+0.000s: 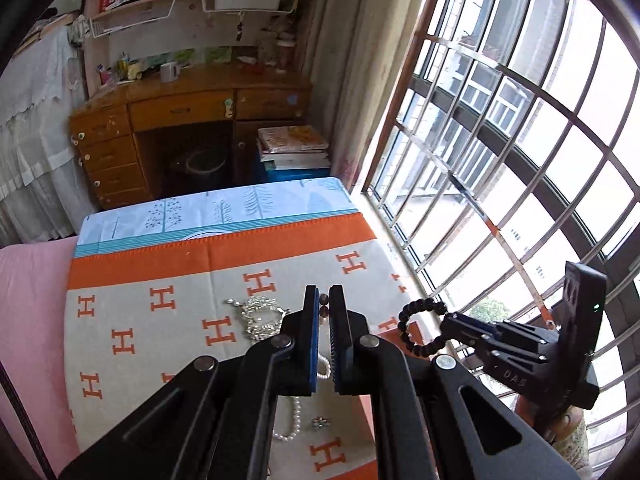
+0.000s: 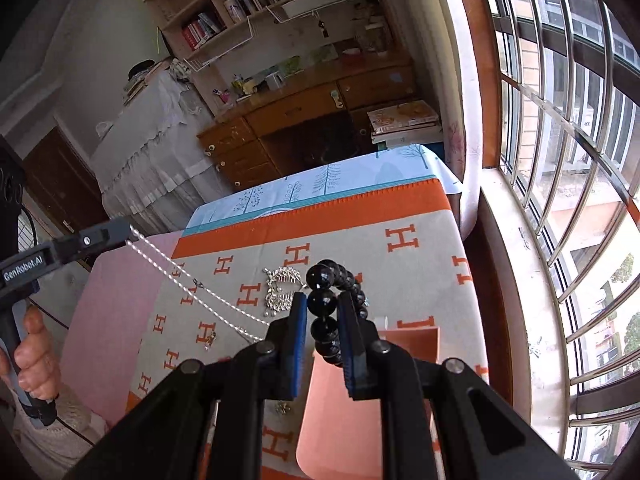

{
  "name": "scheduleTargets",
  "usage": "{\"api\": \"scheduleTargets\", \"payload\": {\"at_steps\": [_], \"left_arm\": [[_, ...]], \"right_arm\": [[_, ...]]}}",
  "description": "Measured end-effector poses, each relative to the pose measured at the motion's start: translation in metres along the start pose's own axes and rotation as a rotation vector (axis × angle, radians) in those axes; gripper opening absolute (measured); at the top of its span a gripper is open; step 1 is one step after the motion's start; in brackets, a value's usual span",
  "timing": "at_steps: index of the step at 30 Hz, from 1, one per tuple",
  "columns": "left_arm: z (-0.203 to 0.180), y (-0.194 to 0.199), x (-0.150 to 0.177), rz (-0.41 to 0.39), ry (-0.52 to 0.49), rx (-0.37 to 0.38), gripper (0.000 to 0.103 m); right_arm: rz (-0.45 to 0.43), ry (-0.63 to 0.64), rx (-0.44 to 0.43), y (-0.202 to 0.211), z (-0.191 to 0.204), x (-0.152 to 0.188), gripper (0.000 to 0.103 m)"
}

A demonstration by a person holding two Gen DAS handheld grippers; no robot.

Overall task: Organize jewelry
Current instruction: 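Carry both pieces into the pink box and open both grippers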

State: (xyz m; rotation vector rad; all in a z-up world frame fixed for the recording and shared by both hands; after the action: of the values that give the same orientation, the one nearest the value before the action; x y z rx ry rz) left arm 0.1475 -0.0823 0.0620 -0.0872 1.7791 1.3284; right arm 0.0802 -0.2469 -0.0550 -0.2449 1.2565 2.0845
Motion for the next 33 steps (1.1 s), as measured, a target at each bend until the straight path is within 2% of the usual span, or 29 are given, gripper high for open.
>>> {"api": "scheduleTargets", "payload": {"at_steps": [7, 13, 18, 22, 28, 33], "left_arm": [[-0.067, -0.014, 0.002, 0.015, -0.071, 0.100, 0.003], [-0.102, -0.046, 0.016, 0.072, -0.092, 0.146, 0.003], [-0.119, -0.069, 0.025, 0.113, -0.105, 0.159, 0.003], [-0.130, -0.083, 0.032, 0.140, -0.117, 0.172, 0.003], [-0.138, -0.102, 0.040, 0.167, -0.120, 0.178, 0.003], [-0.131, -0.123, 0.059, 0.194, -0.120, 0.114, 0.005]], "right_arm": [[0.104, 0.042, 0.054, -0.011, -0.030, 0.053, 0.015], [0.193, 0.084, 0.071, -0.023, -0.044, 0.092, 0.016], [0.135, 0.155, 0.212, -0.027, -0.060, 0.104, 0.017], [0.120, 0.130, 0.196, -0.026, -0.068, 0.109, 0.025], [0.091, 0.116, 0.181, -0.023, -0.072, 0.114, 0.025], [0.076, 0.100, 0.180, -0.022, -0.074, 0.119, 0.025]]}}
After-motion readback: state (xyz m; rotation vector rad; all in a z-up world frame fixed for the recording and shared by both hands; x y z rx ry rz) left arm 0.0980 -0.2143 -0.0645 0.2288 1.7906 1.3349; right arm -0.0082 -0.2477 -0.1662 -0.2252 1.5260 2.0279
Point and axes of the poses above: each gripper's, at about its wrist camera, not at the fingertips, and y roughly against the way its jaws point, z to its left, x to its underside, the point moved 7 cm from there along -y, roughly the way its jaws point, and after that the axes turned 15 degrees about -y, right-handed, at the moved point
